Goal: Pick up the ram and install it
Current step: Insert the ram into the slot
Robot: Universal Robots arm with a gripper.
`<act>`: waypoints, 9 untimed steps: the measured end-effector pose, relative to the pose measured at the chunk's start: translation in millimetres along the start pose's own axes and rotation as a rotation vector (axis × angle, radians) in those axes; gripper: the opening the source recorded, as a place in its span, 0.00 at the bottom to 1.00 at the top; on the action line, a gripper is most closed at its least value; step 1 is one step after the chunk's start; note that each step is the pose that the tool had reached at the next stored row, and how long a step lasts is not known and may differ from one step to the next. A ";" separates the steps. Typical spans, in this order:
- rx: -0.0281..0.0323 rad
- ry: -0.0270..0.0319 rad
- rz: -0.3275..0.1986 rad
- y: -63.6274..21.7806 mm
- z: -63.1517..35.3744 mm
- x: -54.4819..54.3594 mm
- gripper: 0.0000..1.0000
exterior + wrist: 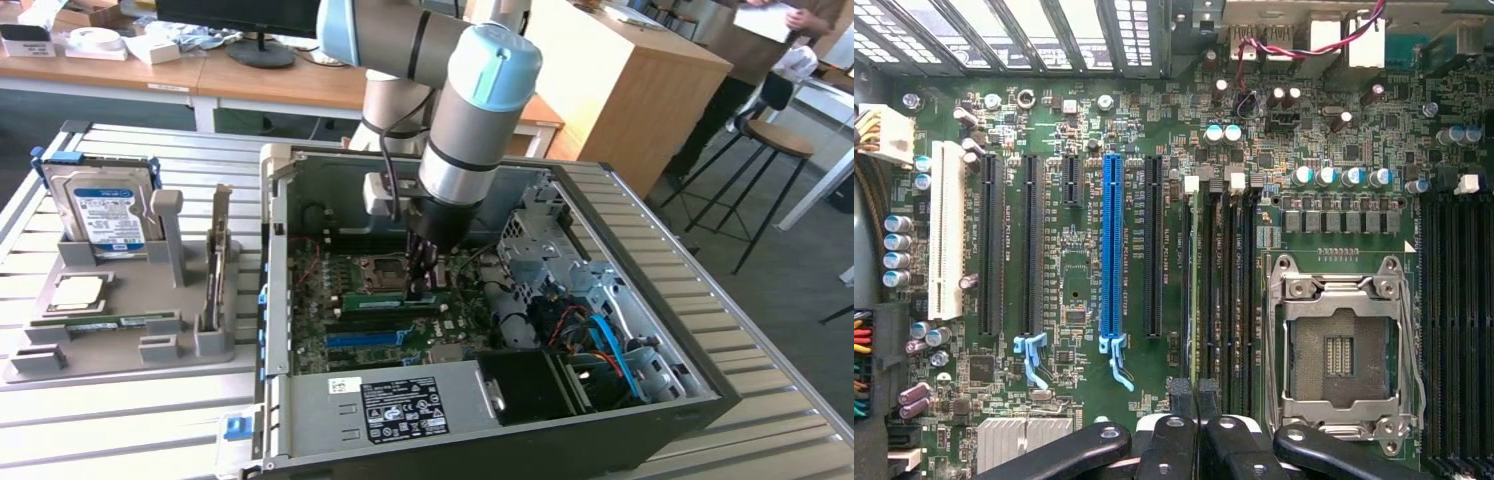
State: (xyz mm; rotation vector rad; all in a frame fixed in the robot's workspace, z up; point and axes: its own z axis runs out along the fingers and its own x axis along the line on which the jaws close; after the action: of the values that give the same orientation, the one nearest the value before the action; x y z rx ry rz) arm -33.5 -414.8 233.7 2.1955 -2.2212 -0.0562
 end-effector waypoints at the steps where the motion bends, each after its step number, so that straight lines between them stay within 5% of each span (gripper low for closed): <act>1: 0.0001 -0.0001 0.000 0.3 0.1 0.0 0.11; 9: 0.0005 -0.0001 0.000 1.2 0.5 0.1 0.11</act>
State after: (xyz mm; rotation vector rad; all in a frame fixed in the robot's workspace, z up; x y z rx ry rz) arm -34.7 -414.9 233.3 2.1958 -2.2213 -0.0558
